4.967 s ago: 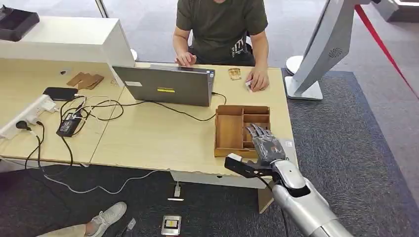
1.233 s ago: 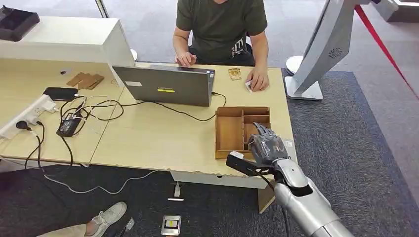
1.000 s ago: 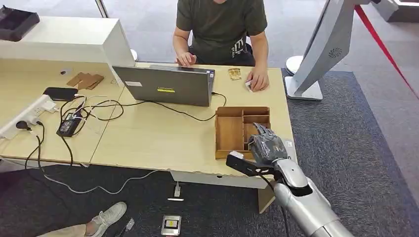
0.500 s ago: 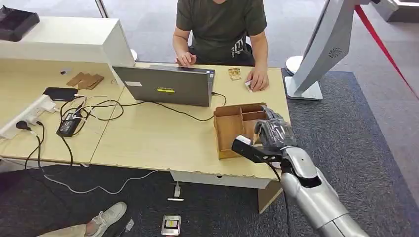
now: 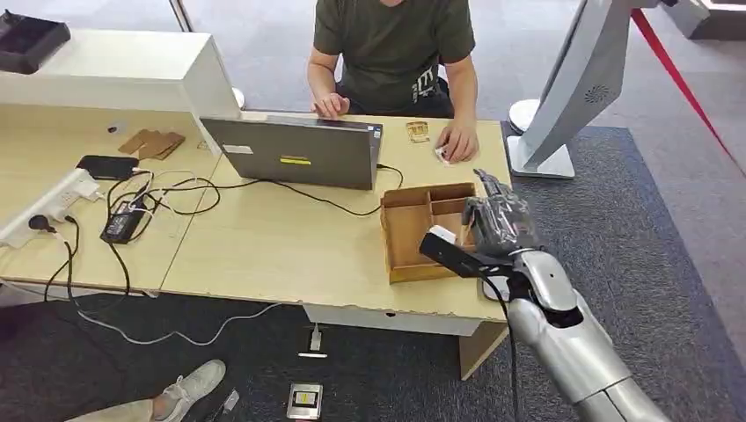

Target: Pass the card to the sensor for recognition and then transmit it.

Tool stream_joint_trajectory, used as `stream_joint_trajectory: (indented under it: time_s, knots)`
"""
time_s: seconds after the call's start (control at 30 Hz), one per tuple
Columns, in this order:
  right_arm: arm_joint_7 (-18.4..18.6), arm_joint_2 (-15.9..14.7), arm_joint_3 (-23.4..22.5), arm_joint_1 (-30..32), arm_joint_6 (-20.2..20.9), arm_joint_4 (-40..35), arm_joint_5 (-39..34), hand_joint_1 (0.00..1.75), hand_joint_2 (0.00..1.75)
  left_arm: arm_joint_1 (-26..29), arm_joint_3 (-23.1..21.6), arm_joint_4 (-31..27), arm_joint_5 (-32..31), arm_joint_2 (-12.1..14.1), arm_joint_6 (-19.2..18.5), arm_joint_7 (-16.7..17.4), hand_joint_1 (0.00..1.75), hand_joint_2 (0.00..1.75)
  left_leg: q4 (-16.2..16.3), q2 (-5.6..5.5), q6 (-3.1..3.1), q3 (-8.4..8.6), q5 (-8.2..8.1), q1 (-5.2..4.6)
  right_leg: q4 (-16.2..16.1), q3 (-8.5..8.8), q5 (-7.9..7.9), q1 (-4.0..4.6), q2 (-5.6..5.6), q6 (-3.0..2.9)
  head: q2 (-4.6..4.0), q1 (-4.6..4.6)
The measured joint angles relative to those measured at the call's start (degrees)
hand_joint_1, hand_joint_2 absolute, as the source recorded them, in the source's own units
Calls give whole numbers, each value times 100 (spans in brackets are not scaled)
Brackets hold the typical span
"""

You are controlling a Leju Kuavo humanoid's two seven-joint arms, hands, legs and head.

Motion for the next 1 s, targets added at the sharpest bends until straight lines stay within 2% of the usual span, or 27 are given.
stream_joint_trajectory:
  time_s: [0.17,0.43,0.73,1.0]
  knots:
    - [-234,107,-33,-184,-24,24,-225,175,175,-35,-9,0,-74,-4,0,52,0,175,0,1,0,0,0,0,1,0,1,0,0,0,0,-2]
    - [-555,548,24,-906,22,426,-544,175,175,-123,-96,2,-236,-50,0,168,0,175,0,1,-1,0,2,0,3,-1,1,0,1,0,0,-2]
    - [-750,947,151,-1546,70,1248,-734,175,175,-165,-190,4,-278,-111,0,223,0,175,1,1,-1,-2,2,0,2,-1,2,0,1,1,0,-2]
    - [-828,1115,260,-1714,59,1727,-870,175,175,-162,-210,7,-240,-120,0,219,0,175,0,0,-1,-2,2,1,2,-1,2,0,1,1,0,0]
